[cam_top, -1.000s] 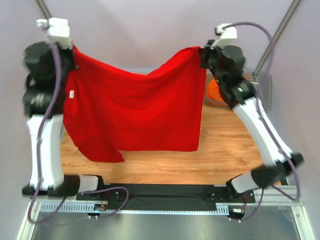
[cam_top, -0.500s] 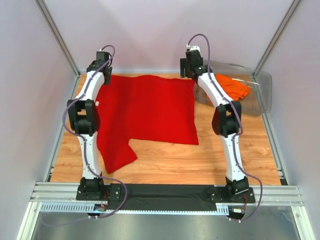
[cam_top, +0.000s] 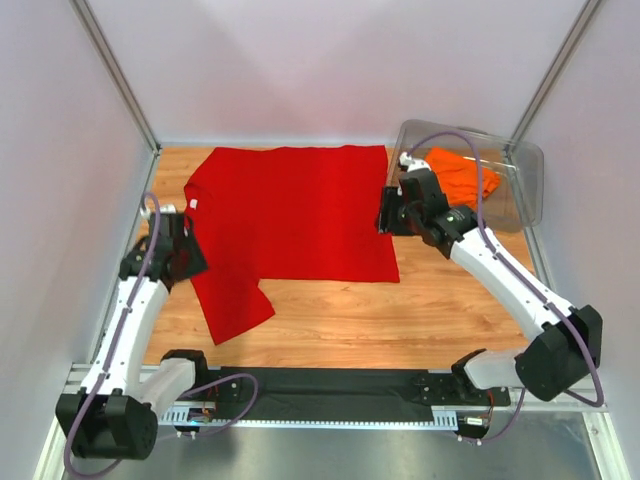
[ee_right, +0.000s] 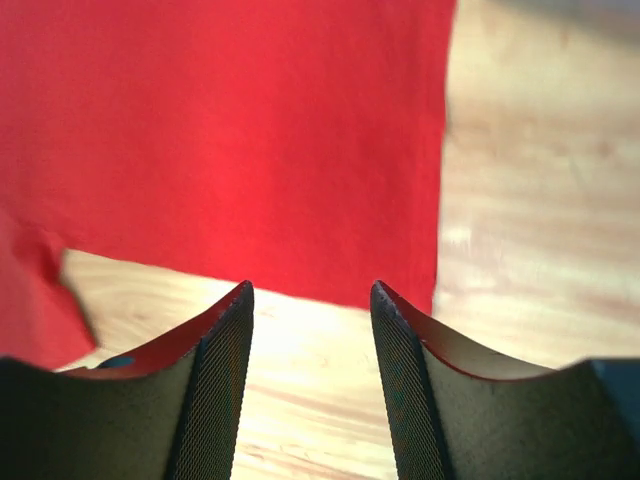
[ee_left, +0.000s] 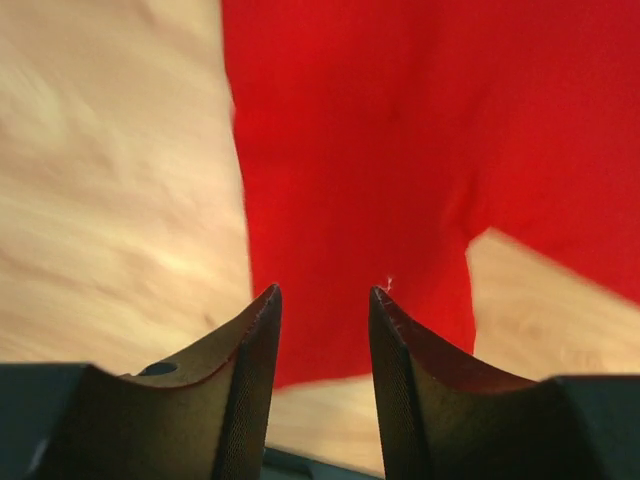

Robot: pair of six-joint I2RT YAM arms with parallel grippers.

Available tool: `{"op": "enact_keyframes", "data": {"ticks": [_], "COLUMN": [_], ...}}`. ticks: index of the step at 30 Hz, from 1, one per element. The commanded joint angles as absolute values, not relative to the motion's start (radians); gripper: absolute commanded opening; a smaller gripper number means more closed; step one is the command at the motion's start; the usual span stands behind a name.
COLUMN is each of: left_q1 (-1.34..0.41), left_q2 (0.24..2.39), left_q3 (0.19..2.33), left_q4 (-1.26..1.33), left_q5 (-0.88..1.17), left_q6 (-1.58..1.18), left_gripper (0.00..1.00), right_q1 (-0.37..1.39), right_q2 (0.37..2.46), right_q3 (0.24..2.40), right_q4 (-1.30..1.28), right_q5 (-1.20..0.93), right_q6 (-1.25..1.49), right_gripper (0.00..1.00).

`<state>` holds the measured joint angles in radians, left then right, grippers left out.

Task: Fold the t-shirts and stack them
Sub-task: Flatten the tshirt out

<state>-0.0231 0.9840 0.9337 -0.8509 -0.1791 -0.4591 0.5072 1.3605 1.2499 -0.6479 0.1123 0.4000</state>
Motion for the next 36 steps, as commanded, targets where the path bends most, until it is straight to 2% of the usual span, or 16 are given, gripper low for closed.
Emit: {"op": "enact_keyframes", "data": {"ticks": [1,4,10,17,24,36], "left_q1": [-0.038,-0.057,-0.104,-0.104,-0.104,-0.104], "left_q2": [0.879,0.767,0.788,0.854,0.917,0.979], "left_q3": [0.737,0.647,0.597,0.534,0.491,0.494], "left_q4": [-0.943,-1.02,-1.133,-1.074,-1.003,-0.986], "left_q5": [-0.008,-0.038,-0.086,-0.129,-0.161,-0.192], "left_q6": [-0.789,-0.903,-1.011,-1.107,-1.15,-1.163], "left_gripper": [0.47,0.5,0.56,0.55,0.48,0.47], "right_q1": [0.492,0.491,0.492,0.492,0.491,0.491], "right_q2": [1.373,1.367,1.373,1.347,1.309,1.327], "right_q3": [1.119,1.109,1.088,1.06,1.037,1.029], "right_q4": [-0.64,-0.673,-0.695,-0.681,-0.68,-0.69], "right_q5": [0.055,0.043,0.031,0.023,0.051,0.08], "right_q6": [0.5,0.5,0.502,0.502,0.488,0.551], "right_gripper": [0.52,0.55,0.57,0.57,0.56,0.57]}}
